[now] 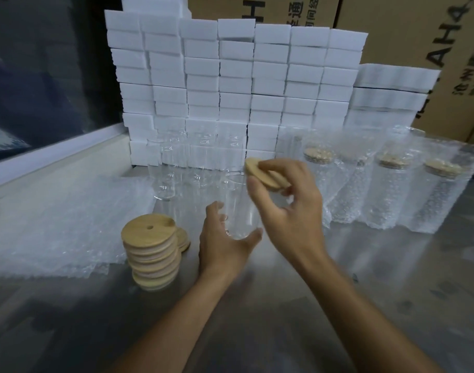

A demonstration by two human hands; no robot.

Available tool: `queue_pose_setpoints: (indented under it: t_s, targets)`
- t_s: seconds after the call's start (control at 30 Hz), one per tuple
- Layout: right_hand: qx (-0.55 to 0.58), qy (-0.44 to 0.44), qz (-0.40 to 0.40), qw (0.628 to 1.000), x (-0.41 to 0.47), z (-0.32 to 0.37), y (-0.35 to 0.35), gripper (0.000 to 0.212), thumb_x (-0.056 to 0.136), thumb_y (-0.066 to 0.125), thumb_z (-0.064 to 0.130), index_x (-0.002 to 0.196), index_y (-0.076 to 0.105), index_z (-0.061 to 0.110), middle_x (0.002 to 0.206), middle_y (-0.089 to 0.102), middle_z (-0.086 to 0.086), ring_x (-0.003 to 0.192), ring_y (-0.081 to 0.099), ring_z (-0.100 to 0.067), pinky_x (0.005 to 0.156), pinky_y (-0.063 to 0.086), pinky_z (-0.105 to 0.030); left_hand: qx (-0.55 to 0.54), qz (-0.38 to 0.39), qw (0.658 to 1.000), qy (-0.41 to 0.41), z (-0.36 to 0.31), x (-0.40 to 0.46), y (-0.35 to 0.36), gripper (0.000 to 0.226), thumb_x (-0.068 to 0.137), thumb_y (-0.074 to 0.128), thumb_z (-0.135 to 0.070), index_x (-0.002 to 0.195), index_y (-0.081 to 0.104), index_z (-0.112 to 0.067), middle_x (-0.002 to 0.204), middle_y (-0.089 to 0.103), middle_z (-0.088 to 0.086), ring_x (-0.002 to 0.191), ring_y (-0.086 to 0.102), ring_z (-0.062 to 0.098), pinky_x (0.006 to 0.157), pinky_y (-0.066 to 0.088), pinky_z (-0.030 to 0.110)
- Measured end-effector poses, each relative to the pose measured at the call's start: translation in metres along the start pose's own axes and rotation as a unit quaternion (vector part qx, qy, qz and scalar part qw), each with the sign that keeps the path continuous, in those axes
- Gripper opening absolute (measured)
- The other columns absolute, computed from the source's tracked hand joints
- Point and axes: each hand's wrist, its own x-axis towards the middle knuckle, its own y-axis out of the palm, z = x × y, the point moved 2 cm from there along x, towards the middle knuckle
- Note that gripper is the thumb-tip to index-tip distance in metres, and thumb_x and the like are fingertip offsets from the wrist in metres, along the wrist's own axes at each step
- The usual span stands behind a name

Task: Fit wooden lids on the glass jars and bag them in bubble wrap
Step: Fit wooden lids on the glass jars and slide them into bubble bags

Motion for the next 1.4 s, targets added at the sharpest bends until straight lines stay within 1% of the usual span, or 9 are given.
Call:
queue_pose_setpoints:
  t_s: [0.17,0.4,0.53,0.73,0.87,0.97,1.1,1.23,1.4]
  targets:
    - [0.008,0.045,-0.005,0.999,-0.005,-0.028,-0.021,0.022,0.091,0.074,0.024,0.111,0.07,0.032,0.115,0.064,0.004,0.109,0.06,-0.008,0.083,0.044,-0.021,-0.003,0.025,1.0,0.016,0.0,-0.006,0.003,0.089,0.065,0.089,-0.025,0.141,0.042,-0.02,0.127,0.053,0.002,0.116,0.053,0.017,0.097,0.046,0.033]
    - [0.024,0.06,0.015,0.998,-0.012,-0.037,-0.022,0.033,0.092,0.065,0.039,0.122,0.073,0.025,0.123,0.066,0.005,0.116,0.062,-0.014,0.091,0.054,-0.039,0.07,0.028,0.995,0.058,0.005,-0.004,0.006,0.091,0.063,0.089,-0.031,0.141,0.042,-0.034,0.126,0.051,0.002,0.115,0.052,0.022,0.093,0.048,0.045]
    - [0.083,0.088,0.014,0.993,-0.013,-0.038,-0.025,0.025,0.094,0.064,0.037,0.117,0.074,0.033,0.12,0.071,0.014,0.119,0.061,-0.002,0.09,0.051,-0.024,0.081,0.034,0.993,0.08,0.007,-0.005,0.008,0.093,0.056,0.088,-0.043,0.137,0.043,-0.041,0.121,0.052,-0.001,0.111,0.054,0.022,0.09,0.05,0.045]
    - [0.153,0.155,-0.001,0.976,-0.013,-0.052,-0.031,0.026,0.097,0.065,0.025,0.118,0.075,0.015,0.117,0.075,0.003,0.115,0.067,-0.008,0.099,0.054,-0.027,0.026,0.057,0.996,0.067,-0.001,-0.007,0.005,0.094,0.039,0.083,-0.06,0.127,0.055,-0.041,0.102,0.054,-0.012,0.092,0.058,0.006,0.076,0.049,0.021]
    - [0.222,0.195,0.022,0.955,-0.007,-0.052,-0.03,0.029,0.088,0.075,0.029,0.111,0.077,0.011,0.103,0.079,0.003,0.104,0.072,-0.008,0.085,0.053,-0.015,-0.131,0.195,0.972,-0.021,-0.01,-0.007,-0.002,0.083,0.037,0.09,-0.048,0.115,0.065,-0.037,0.091,0.06,0.0,0.07,0.059,0.011,0.063,0.053,0.026]
    - [0.266,0.251,0.03,0.93,-0.005,-0.053,-0.032,0.038,0.069,0.079,0.043,0.099,0.079,0.021,0.101,0.078,-0.003,0.102,0.073,-0.017,0.093,0.052,-0.029,-0.153,0.281,0.947,-0.023,-0.017,-0.01,-0.005,0.075,0.042,0.09,-0.042,0.113,0.065,-0.035,0.09,0.06,0.003,0.066,0.06,0.01,0.058,0.053,0.025]
    - [0.244,0.265,0.013,0.933,-0.01,-0.056,-0.034,0.047,0.067,0.075,0.052,0.106,0.078,0.026,0.111,0.076,0.0,0.111,0.07,-0.015,0.102,0.05,-0.032,0.041,0.147,0.983,0.106,-0.022,-0.016,-0.005,0.085,0.044,0.082,-0.057,0.123,0.059,-0.037,0.096,0.056,-0.009,0.078,0.057,0.009,0.07,0.052,0.025]
    - [0.254,0.289,-0.013,0.923,-0.011,-0.051,-0.032,0.054,0.066,0.075,0.054,0.11,0.076,0.022,0.107,0.077,0.002,0.105,0.071,-0.01,0.093,0.049,-0.029,0.191,0.041,0.961,0.194,-0.033,-0.024,-0.006,0.086,0.048,0.069,-0.065,0.128,0.054,-0.036,0.097,0.051,-0.009,0.088,0.061,0.015,0.072,0.054,0.038]
    - [0.344,0.294,0.065,0.889,-0.003,-0.042,-0.042,0.042,0.071,0.076,0.032,0.11,0.073,0.016,0.103,0.077,-0.005,0.1,0.071,-0.012,0.093,0.051,-0.032,-0.105,0.278,0.955,0.015,-0.038,-0.017,-0.014,0.077,0.04,0.088,-0.049,0.112,0.066,-0.036,0.091,0.063,-0.001,0.073,0.062,0.008,0.063,0.053,0.025]
